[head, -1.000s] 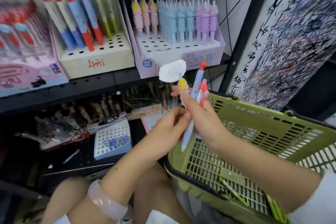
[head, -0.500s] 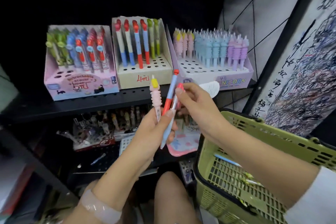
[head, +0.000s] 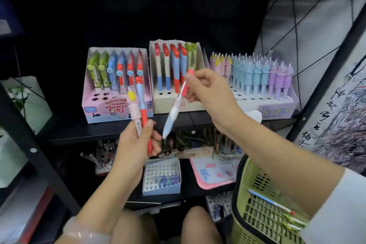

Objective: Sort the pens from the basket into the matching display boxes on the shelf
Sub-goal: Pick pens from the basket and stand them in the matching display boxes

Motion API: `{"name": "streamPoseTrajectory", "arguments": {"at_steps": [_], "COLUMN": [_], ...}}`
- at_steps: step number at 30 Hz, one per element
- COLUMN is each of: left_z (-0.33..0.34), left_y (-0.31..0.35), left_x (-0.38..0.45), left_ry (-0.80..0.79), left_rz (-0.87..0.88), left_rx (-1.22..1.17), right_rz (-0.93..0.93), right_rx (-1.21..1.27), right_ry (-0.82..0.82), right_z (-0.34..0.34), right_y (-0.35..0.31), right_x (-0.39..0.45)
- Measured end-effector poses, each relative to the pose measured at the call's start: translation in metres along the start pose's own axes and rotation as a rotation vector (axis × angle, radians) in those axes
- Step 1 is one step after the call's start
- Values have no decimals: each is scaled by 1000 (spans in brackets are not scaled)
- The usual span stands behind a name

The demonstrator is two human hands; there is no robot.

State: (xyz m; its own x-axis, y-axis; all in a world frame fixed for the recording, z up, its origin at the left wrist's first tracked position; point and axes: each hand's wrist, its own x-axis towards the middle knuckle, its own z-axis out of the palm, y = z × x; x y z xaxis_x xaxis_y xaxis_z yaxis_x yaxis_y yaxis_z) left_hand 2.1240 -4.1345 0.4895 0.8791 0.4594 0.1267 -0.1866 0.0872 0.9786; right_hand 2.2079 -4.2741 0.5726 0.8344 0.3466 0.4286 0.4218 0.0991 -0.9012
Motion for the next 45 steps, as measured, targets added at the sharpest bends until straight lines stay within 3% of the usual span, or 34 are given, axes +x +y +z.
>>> {"name": "streamPoseTrajectory", "arguments": {"at_steps": [6,9,14,26,32,36,38,40,45], "left_z": [-58,-78,-96,-103,-104,-102,-100,-94,-67], "left_y": [11,15,16,8,7,11,13,16,14], "left_x": [13,14,13,15,12,9,8,7,6], "left_ry": [180,217,220,207,188,148,124,94,17], "left_rz": [60,48,36,22,17,22,27,29,35], "left_rx": [-15,-30,-56,-53,-56,-58,-55,-62,-24], "right_rz": [-140,-203,-230,-265,-391,-385,-474,-517,-53], "right_rx": [-74,-240,-500,-622,-1136,-1265,-1195,-916,-458], "right_ry": [46,35,-19,-20,-175,-195,-136,-78,-336], "right_z": [65,97,125,132,139,137,134,132,126], "right_y": [-19,-19,-9,-5,12,15,12,7,9], "right_x": [54,74,94,105,107,99,86,66,21]}}
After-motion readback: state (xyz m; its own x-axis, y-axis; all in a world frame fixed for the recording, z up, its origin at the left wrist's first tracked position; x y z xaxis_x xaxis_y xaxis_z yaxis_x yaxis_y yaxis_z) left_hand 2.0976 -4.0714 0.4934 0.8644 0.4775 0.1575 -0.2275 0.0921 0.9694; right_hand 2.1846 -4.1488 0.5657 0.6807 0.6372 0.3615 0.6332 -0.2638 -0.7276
